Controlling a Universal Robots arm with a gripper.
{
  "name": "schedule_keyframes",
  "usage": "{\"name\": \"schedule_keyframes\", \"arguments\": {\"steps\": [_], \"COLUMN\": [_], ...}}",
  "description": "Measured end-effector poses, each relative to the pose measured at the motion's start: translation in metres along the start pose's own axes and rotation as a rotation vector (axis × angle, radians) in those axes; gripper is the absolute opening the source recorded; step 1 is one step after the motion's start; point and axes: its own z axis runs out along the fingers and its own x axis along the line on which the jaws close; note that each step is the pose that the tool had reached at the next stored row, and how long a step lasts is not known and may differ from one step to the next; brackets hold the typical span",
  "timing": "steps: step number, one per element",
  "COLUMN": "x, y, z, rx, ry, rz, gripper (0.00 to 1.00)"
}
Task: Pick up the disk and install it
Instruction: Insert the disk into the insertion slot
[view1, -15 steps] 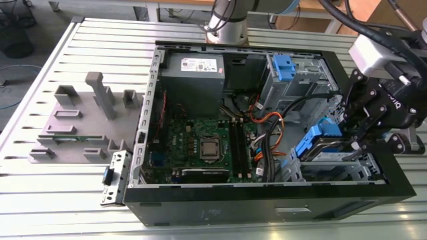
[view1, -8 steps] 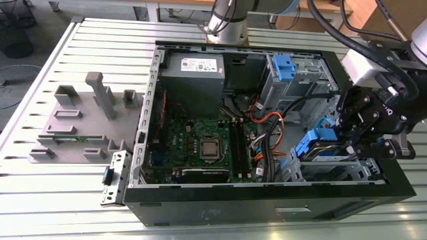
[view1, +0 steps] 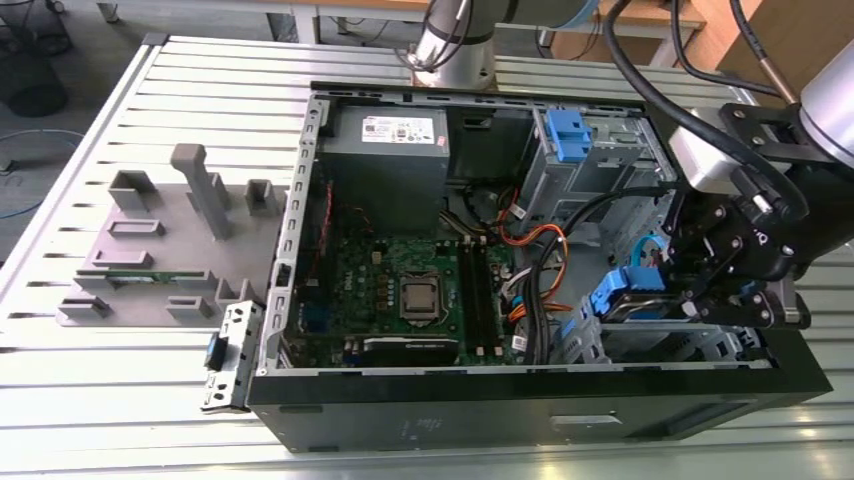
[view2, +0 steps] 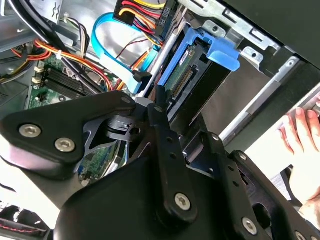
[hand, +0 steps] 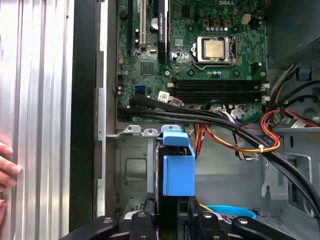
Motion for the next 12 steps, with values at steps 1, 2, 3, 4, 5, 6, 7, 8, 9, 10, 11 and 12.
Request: {"name": "schedule_keyframes", "arguments": {"steps": [1,2,3,4,5,6,7,8,9,10,11,12], "x": [0.0000,0.0000,0.0000,0.0000,0.0000,0.0000,0.0000,0.0000,0.0000,0.0000,0.0000,0.0000], "y": [0.0000,0.0000,0.0000,0.0000,0.0000,0.0000,0.0000,0.0000,0.0000,0.0000,0.0000,-0.0001], "z": [0.0003,0.0002,0.0002,0.0003,0.0003,0.0003,0.0003,0.0004,0.0003,0.0004,0.0004,0.0004], "rx": [-0.0001,-0.0001,-0.0001,-0.0001,-0.0001,-0.0001,-0.0001,-0.0001,-0.0001,-0.0002,-0.0001,-0.0001], "ry": [0.0003,0.0005,0.0006,0.0006,0.0006,0.0006,0.0006,0.0006,0.0009,0.0006,0.0008,0.0008], "rz": [0.000,0.000,0.000,0.000,0.000,0.000,0.000,0.000,0.000,0.000,0.000,0.000], "gripper": [0.35,0.35,0.35,0.35,0.35,0.35,0.35,0.36,0.36,0.42,0.42,0.42]}}
